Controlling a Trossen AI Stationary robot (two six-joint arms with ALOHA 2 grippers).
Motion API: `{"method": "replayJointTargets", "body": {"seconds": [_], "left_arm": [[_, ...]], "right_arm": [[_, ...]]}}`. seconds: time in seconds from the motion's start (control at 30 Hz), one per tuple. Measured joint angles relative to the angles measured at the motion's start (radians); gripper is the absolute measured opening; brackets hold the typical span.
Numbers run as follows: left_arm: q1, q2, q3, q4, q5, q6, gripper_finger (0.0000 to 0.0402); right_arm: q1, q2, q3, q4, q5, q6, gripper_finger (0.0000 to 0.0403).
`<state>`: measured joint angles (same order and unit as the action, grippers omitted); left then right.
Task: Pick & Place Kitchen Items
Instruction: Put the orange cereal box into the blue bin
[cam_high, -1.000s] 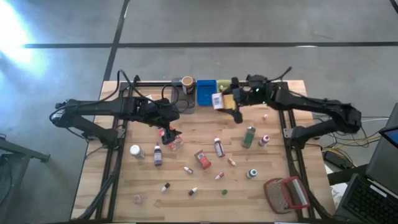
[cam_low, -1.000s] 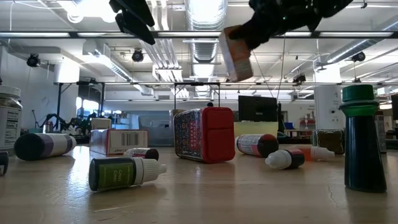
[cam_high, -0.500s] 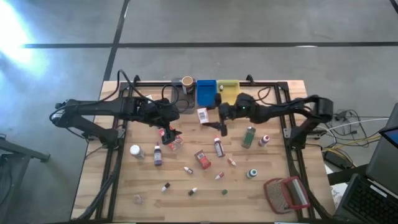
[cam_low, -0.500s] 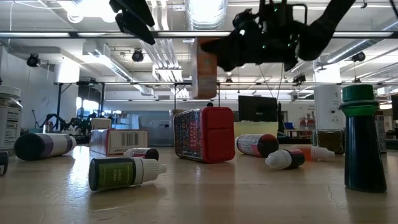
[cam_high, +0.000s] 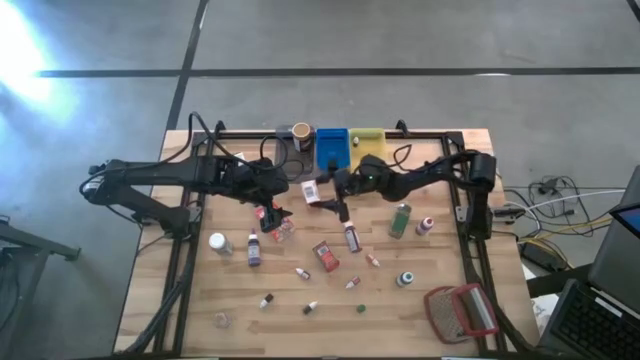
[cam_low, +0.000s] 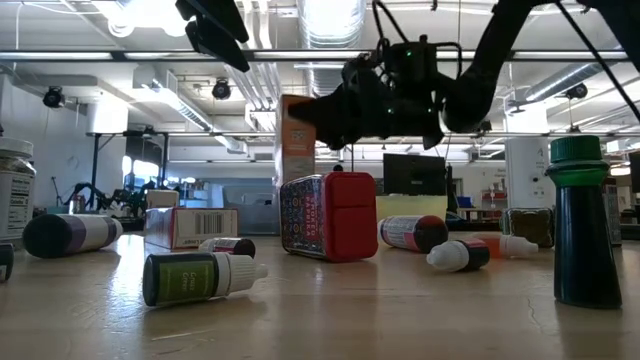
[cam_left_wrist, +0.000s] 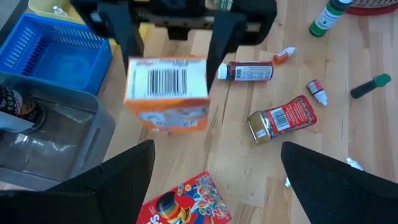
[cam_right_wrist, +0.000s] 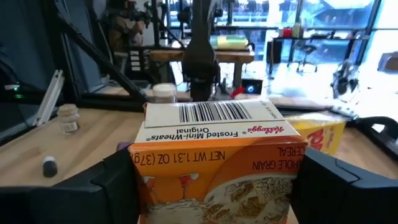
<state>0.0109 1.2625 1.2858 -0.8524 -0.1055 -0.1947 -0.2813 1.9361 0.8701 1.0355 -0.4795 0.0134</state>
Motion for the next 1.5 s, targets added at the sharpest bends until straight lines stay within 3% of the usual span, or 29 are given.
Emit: {"method": "replayJointTargets", "body": {"seconds": [0.5, 0.7, 1.1, 1.5], "left_arm": [[0.0, 0.0, 0.0, 0.0, 0.0, 0.0, 0.0355], [0.0, 0.0, 0.0, 0.0, 0.0, 0.0, 0.0355], [0.0, 0.0, 0.0, 0.0, 0.0, 0.0, 0.0355], [0.0, 0.0, 0.0, 0.0, 0.0, 0.0, 0.0355]], "right_arm": [[0.0, 0.143, 0.048, 0.053, -0.022, 0.014, 0.033], [0.002, 0.157, 0.05, 0.051, -0.022, 0.008, 0.0326], [0.002, 0.156, 0.049, 0.045, -0.046, 0.002, 0.0382], [0.003, 0.151, 0.049, 0.045, -0.054, -0.016, 0.0399]]}}
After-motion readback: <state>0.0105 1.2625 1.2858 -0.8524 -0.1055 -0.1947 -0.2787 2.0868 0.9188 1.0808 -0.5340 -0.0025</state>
